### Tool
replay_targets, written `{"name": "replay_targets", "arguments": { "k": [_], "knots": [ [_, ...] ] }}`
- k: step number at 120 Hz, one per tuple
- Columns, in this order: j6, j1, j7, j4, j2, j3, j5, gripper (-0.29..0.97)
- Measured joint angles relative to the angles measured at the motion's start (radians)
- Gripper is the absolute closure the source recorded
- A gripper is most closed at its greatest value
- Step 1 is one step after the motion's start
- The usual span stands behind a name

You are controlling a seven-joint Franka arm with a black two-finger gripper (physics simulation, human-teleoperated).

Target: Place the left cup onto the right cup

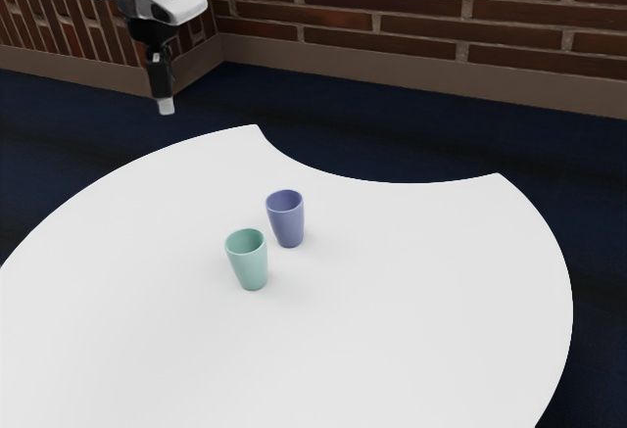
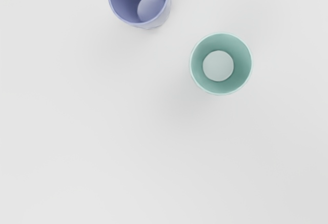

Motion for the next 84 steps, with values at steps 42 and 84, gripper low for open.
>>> {"name": "replay_targets", "arguments": {
  "k": [42, 84],
  "knots": [
    [0.125, -0.003, 0.047, -0.028, 0.079, 0.001, -0.043, 0.0],
    [0.245, -0.008, 0.061, -0.016, 0.197, -0.003, -0.083, 0.0]
  ]
}}
